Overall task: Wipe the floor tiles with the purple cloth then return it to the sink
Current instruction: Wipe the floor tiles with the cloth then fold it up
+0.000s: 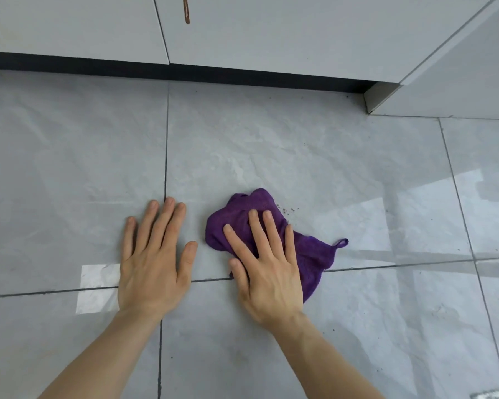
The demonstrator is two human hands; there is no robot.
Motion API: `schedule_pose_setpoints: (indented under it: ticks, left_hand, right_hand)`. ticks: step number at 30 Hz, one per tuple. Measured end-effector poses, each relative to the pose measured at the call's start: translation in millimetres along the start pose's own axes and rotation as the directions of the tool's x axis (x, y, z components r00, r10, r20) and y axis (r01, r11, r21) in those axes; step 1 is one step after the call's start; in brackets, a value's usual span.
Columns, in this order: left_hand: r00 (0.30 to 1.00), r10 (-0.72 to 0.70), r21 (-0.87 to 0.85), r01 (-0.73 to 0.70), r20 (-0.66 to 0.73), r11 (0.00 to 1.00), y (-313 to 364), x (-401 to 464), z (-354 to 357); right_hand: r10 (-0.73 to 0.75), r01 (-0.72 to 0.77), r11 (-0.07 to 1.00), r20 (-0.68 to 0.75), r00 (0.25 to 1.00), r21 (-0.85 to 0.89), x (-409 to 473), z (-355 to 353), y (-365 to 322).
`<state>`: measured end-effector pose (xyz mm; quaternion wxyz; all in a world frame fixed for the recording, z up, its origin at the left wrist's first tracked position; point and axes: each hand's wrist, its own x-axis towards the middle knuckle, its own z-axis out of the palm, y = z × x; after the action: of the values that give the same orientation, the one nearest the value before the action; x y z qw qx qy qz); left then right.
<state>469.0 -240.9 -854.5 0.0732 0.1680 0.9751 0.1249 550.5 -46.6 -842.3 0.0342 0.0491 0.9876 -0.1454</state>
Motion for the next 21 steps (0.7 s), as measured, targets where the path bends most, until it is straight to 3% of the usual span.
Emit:
schedule_pose_setpoints:
  ticks: [9,21]
  left_hand:
    - [1.000,0.010,0.059,-0.010,-0.010,0.998,-1,-1,2]
    - [1.000,0.009,0.077,-0.007,-0.022,0.997,0,0,1]
  right_hand:
    - [0.044,-0.048,0.997,-0.055,0.997,-0.057,93,-16,52]
    - [0.099,-0.095,0.995,-0.109,0.989,0.043,69,-9,42]
